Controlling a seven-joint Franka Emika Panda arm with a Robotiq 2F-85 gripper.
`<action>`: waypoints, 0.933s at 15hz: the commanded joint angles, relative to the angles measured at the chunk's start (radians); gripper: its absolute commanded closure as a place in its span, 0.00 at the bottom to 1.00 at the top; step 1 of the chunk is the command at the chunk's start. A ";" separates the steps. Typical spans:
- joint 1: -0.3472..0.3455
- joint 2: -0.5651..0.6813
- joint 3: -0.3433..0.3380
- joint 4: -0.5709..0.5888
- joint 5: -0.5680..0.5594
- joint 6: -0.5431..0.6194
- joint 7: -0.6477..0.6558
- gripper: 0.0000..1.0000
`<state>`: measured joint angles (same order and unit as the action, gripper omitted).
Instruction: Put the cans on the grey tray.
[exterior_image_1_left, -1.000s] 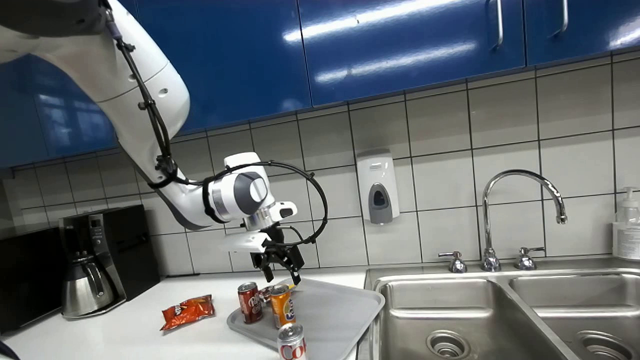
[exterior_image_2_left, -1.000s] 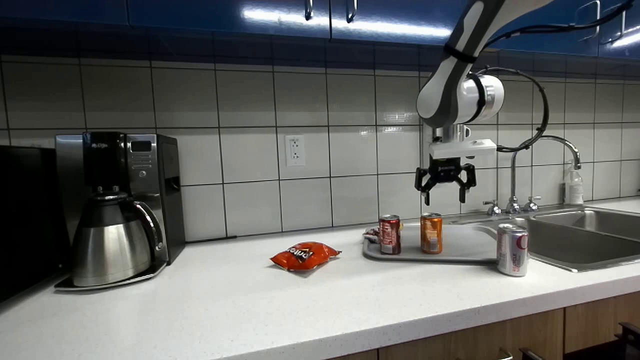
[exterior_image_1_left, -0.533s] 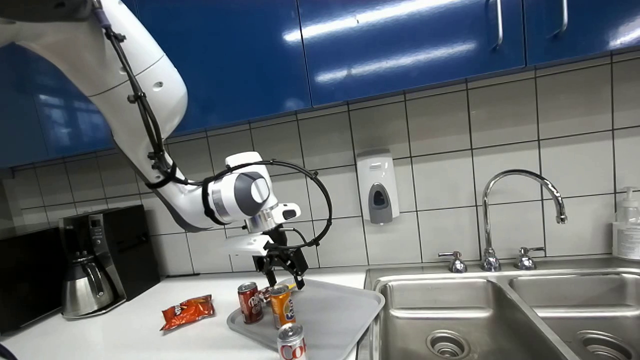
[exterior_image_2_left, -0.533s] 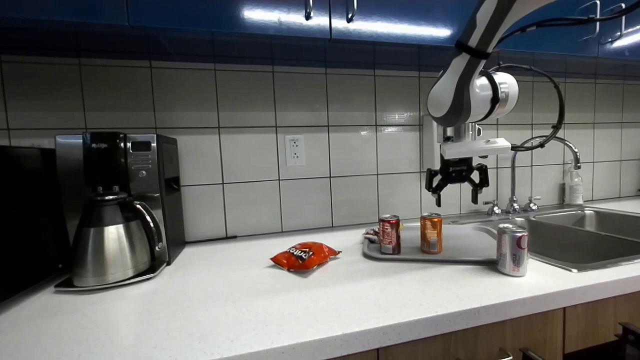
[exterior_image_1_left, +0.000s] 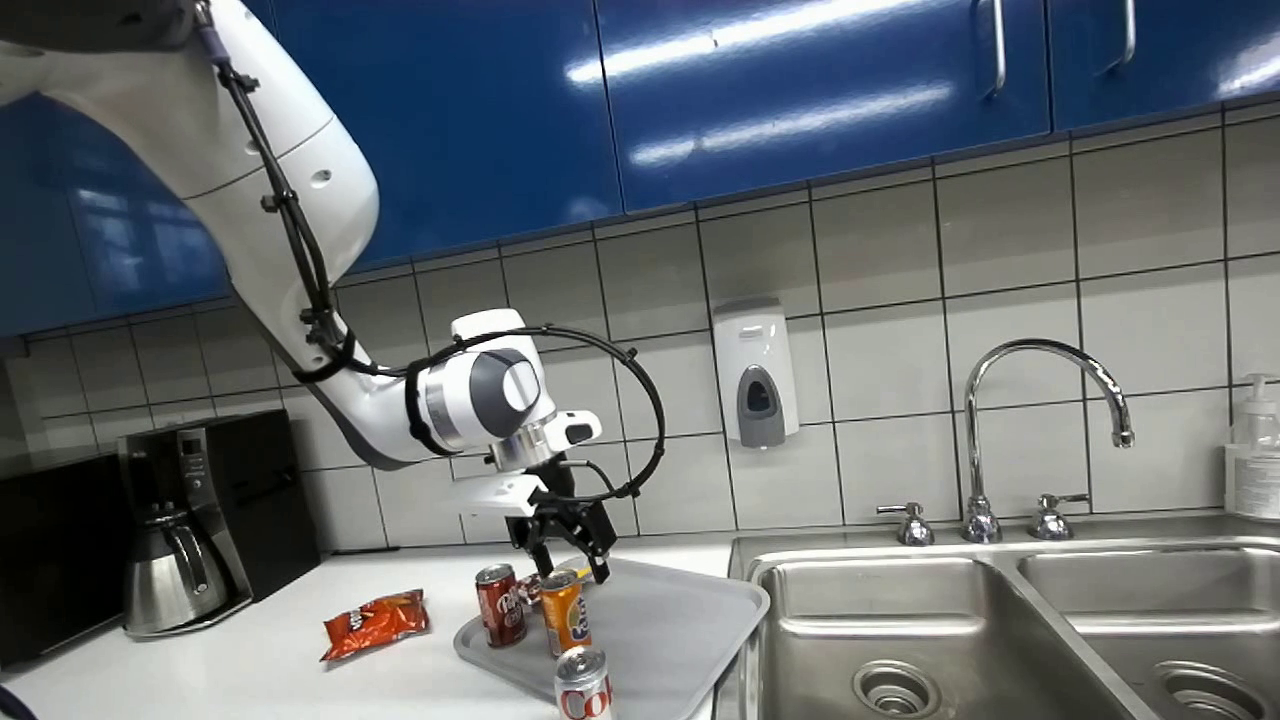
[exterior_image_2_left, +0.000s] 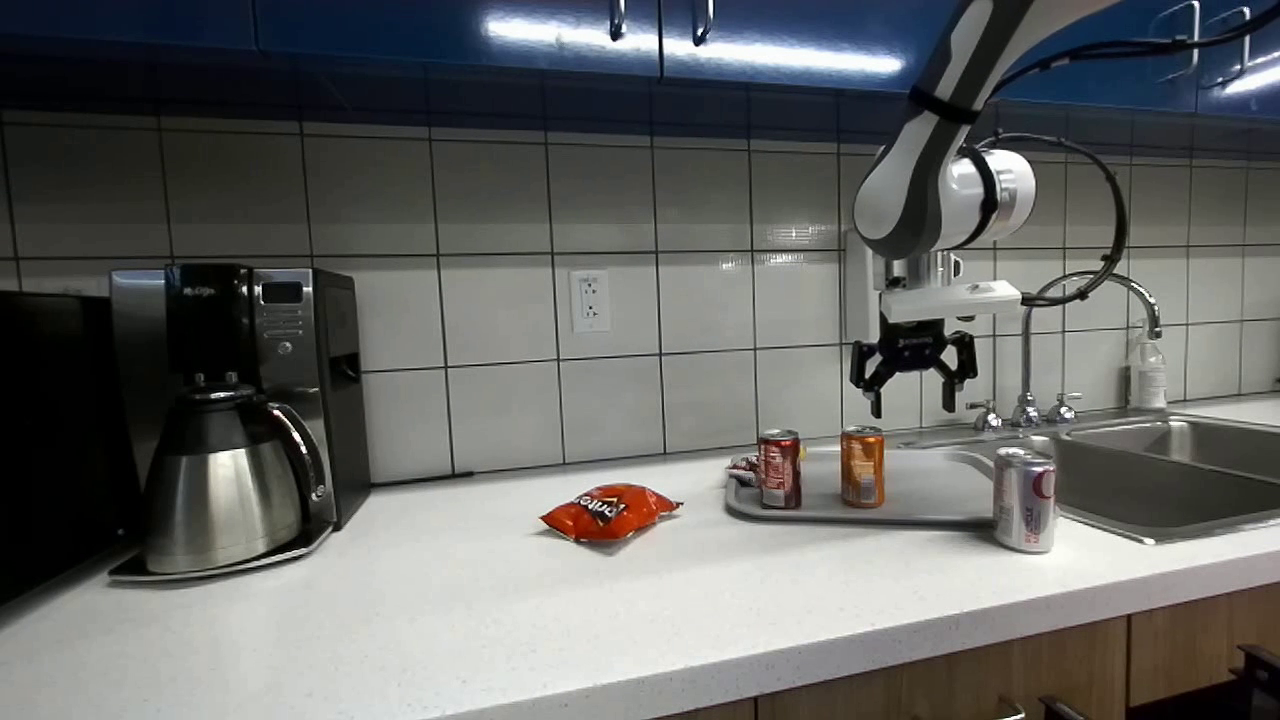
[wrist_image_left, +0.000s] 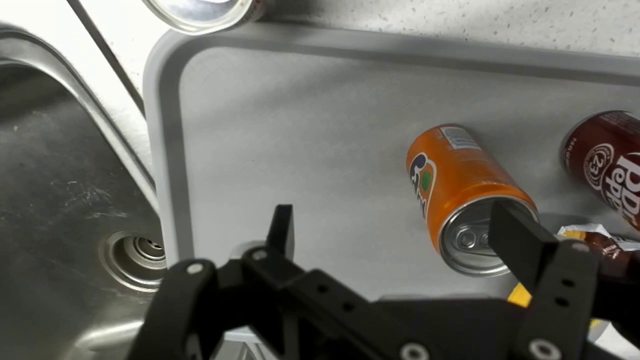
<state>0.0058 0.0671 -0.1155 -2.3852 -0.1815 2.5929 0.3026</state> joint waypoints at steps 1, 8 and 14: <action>-0.020 0.022 0.003 0.004 -0.043 0.043 0.009 0.00; -0.036 0.044 -0.027 -0.008 -0.067 0.095 0.004 0.00; -0.047 0.044 -0.043 -0.026 -0.057 0.097 -0.008 0.00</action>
<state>-0.0240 0.1182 -0.1578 -2.3902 -0.2247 2.6720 0.3032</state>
